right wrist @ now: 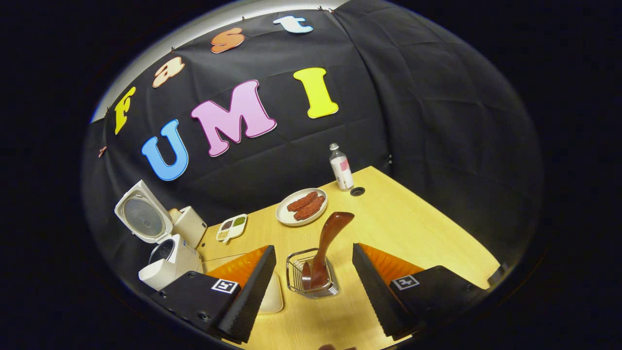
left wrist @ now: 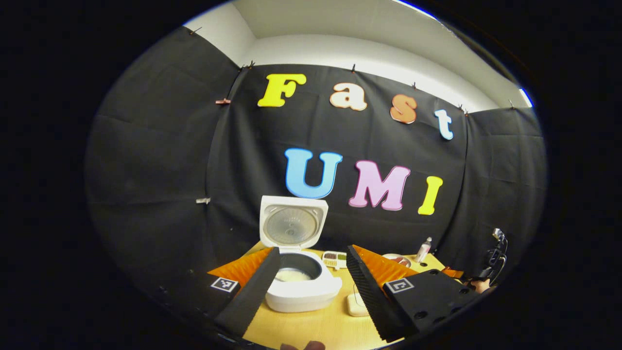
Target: Close the left gripper, press the button to open the rice cooker; take a wooden spoon from the chopstick holder with the right hand, scoop a spoonful of rice and pour it into the rice cooker, then put the wooden spoon back into the chopstick holder.
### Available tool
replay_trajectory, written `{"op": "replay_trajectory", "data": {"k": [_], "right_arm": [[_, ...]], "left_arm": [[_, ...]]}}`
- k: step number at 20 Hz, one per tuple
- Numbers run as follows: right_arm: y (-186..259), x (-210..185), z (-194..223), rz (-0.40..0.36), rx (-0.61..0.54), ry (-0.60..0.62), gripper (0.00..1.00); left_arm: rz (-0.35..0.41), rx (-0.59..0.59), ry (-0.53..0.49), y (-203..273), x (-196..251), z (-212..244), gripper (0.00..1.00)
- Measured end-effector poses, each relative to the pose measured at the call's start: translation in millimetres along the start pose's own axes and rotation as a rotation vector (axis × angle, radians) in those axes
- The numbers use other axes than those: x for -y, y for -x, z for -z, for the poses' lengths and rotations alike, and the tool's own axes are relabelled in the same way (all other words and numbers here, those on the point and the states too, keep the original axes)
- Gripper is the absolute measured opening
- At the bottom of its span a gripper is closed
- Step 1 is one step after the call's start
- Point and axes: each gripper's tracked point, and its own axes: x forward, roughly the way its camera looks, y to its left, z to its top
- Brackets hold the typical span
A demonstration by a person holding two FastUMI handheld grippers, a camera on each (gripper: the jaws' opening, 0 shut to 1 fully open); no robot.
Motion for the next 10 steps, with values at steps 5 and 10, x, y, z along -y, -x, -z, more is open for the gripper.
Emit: {"op": "replay_trajectory", "data": {"k": [5, 10], "right_arm": [[79.4, -31.2, -58.5, -0.067, 0.176, 0.085, 0.98], [163.9, -81.6, -150.2, -0.164, 0.481, 0.161, 0.98]], "left_arm": [[0.051, 0.244, -0.074, -32.4, -4.3, -76.6, 0.94], [0.086, 0.344, -0.048, -76.9, -4.2, -129.4, 0.94]]}}
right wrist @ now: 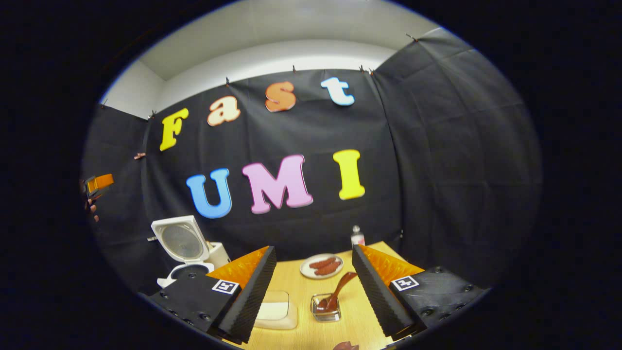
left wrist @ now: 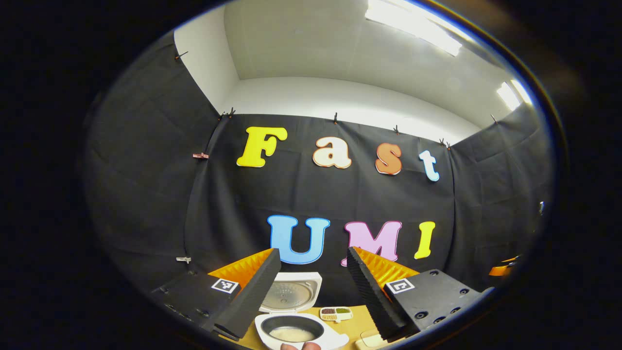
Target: Close the left gripper, press the button to open the rice cooker; take a wooden spoon from the chopstick holder with the right hand, scoop a spoonful of rice and pour it into the rice cooker, then put the wooden spoon back into the chopstick holder.
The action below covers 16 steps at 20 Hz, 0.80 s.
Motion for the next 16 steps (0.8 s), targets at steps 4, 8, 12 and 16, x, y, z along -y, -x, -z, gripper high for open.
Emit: {"op": "replay_trajectory", "data": {"k": [4, 8, 12, 16], "right_arm": [[27.1, -21.8, -53.4, -0.016, 0.143, 0.152, 0.97], [55.8, -31.8, -70.3, 0.002, 0.151, 0.264, 0.98], [82.1, -34.5, -67.2, 0.025, 0.119, 0.288, 0.98], [104.5, -22.2, -70.6, 0.086, 0.102, 0.298, 0.97]], "left_arm": [[-0.023, 0.036, -0.009, -64.6, -23.8, -16.7, 0.94], [-0.048, 0.011, -0.004, -140.7, -42.7, 2.4, 0.94], [-0.053, -0.124, -0.067, -208.8, -43.9, 70.3, 0.95], [-0.116, -0.247, -0.044, -255.0, -61.0, 138.3, 0.94]]}}
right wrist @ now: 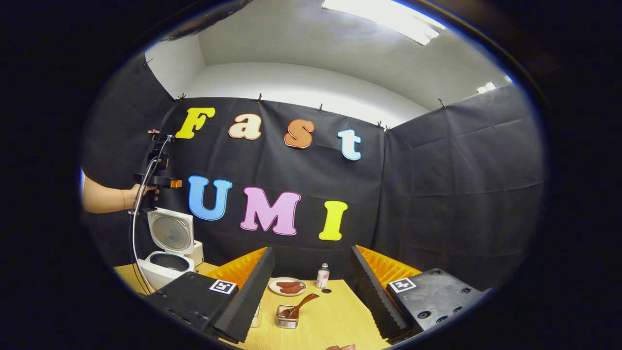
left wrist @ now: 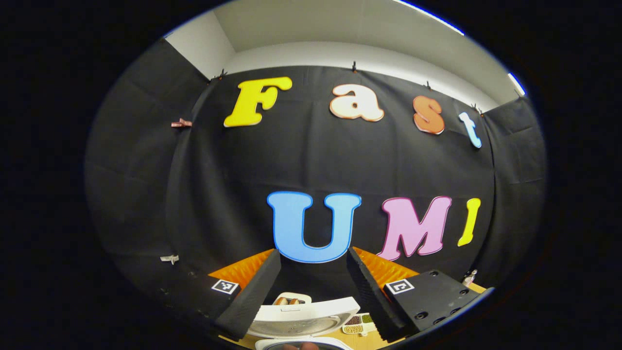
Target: Close the left gripper, press the button to open the rice cooker; take a wooden spoon from the chopstick holder with the right hand, scoop a spoonful of rice and pour it into the rice cooker, then put the wooden spoon back into the chopstick holder.
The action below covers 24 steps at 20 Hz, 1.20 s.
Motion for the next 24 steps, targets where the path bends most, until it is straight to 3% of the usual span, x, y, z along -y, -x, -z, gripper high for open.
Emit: {"op": "replay_trajectory", "data": {"k": [5, 9, 10, 15, 20, 24], "right_arm": [[10.4, 9.8, 1.5, 0.029, -0.022, -0.007, 0.98], [6.3, 17.2, -2.6, 0.042, -0.008, -0.009, 0.98], [5.5, 17.5, -1.9, 0.036, -0.01, -0.007, 0.98], [-12.2, 16.1, -1.2, 0.004, -0.01, -0.004, 0.95], [-27.5, 14.5, -8.7, -0.026, 0.015, -0.02, 0.98], [-26.6, 14.1, -1.6, -0.041, 0.002, -0.038, 0.98]], "left_arm": [[-0.102, -0.159, 0.011, -49.7, -35.6, 76.4, 0.94], [-0.149, -0.276, 0.097, -50.0, -46.3, 120.8, 0.95], [-0.155, -0.26, 0.085, -46.4, -45.7, 120.9, 0.95], [-0.157, -0.232, -0.066, -8.3, -26.5, 127.5, 0.98], [-0.199, -0.212, -0.076, 48.6, -10.7, 146.3, 0.98], [-0.237, -0.261, -0.045, 92.9, -2.6, 176.7, 0.98]]}}
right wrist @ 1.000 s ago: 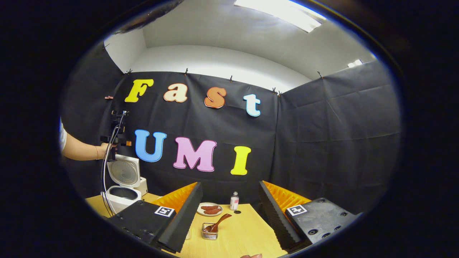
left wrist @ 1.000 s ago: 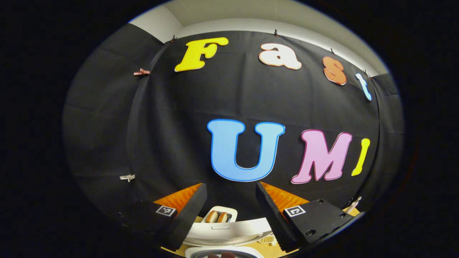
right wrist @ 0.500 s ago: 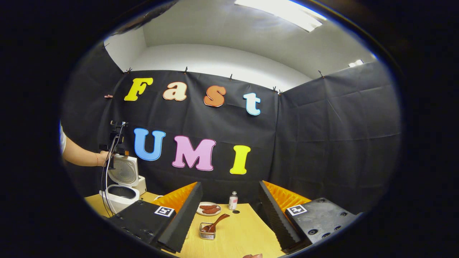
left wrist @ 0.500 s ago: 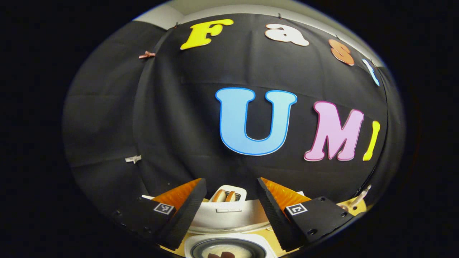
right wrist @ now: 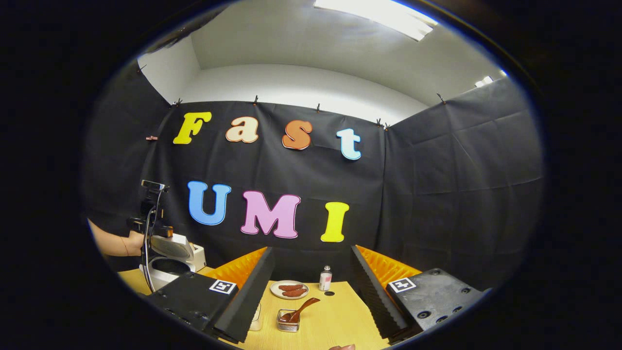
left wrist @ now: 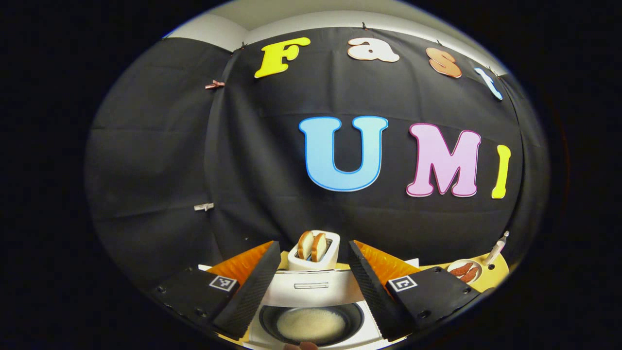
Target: Close the left gripper, press the button to open the rice cooker; take a wooden spoon from the chopstick holder with the right hand, scoop a spoonful of rice and pour it into the rice cooker, then put the wooden spoon back into the chopstick holder.
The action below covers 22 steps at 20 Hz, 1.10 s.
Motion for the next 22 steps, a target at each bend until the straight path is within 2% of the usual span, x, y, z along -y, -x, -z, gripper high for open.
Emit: {"op": "replay_trajectory", "data": {"k": [7, 14, 22], "right_arm": [[3.5, 14.6, 0.4, 0.005, -0.003, -0.021, 0.98], [8.7, 14.8, -0.1, -0.01, -0.002, -0.005, 0.97], [8.6, 2.5, 4.7, -0.049, -0.02, -0.004, 0.98]], "left_arm": [[-0.039, -0.144, 0.007, 39.2, 6.0, 73.0, 0.98], [-0.022, -0.28, -0.006, 49.6, 9.8, 144.7, 0.99], [0.009, -0.317, -0.025, 65.2, 6.7, 170.0, 0.99]]}}
